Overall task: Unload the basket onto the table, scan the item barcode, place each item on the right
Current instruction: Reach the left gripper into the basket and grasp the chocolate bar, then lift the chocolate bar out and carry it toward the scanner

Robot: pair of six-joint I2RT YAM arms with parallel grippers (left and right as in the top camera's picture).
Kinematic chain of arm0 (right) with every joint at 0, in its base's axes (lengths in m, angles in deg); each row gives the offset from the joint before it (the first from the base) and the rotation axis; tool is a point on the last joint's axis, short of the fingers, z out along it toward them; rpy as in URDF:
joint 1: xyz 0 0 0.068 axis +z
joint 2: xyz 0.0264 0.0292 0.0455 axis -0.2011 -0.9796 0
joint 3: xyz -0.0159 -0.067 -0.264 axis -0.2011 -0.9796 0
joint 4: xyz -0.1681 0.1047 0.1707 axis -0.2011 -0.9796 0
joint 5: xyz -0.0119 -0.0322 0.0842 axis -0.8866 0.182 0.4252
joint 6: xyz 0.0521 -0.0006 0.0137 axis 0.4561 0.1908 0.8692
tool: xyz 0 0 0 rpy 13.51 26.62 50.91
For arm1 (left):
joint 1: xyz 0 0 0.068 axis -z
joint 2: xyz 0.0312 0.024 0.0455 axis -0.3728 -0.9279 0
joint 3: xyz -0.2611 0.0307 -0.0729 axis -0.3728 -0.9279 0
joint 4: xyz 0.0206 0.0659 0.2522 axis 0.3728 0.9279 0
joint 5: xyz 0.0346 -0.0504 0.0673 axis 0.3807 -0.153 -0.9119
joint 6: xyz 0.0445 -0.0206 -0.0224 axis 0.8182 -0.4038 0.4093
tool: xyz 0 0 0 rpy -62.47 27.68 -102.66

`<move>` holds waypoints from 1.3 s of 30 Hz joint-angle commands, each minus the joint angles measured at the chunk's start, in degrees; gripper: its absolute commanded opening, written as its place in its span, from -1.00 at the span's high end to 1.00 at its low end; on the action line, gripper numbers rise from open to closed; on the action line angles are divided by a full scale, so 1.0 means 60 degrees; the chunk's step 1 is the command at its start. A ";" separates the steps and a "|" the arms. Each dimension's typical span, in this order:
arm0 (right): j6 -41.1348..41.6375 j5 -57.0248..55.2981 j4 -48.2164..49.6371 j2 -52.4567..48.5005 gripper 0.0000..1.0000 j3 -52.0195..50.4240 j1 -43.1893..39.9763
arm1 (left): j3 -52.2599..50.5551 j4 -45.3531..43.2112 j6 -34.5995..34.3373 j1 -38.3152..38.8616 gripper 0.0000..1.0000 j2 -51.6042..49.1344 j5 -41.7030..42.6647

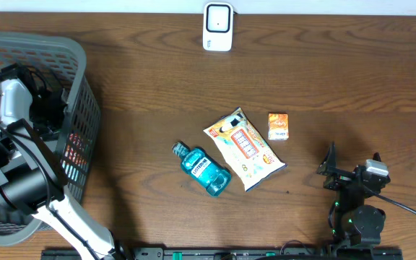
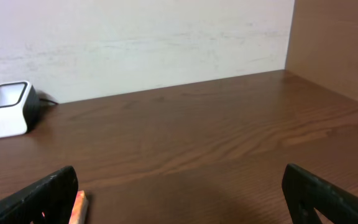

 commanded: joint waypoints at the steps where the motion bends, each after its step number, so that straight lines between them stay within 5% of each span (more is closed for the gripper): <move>1: -0.0087 -0.0015 -0.0044 0.0044 -0.98 -0.0007 -0.0025 | -0.0095 -0.0087 -0.0423 -0.0004 0.19 -0.0280 -0.1461; 8: -0.0087 -0.0015 -0.0044 0.0044 -0.99 -0.0007 -0.0025 | -0.0047 -0.0357 -0.1177 -0.0004 0.85 -0.0244 -0.2608; 21: -0.0087 -0.0015 -0.0044 0.0044 -0.98 -0.0007 -0.0025 | 0.1198 0.0044 -0.2725 -0.0007 0.85 0.0936 -0.3574; 36: -0.0087 -0.0015 -0.0044 0.0044 -0.98 -0.0007 -0.0025 | 0.1242 -0.0637 -0.5282 0.0007 0.85 0.5151 -0.3501; 39: -0.0087 -0.0018 -0.0044 0.0044 -0.99 -0.0007 -0.0025 | 0.1242 -0.0783 -0.5694 0.0007 0.85 0.6186 -0.2412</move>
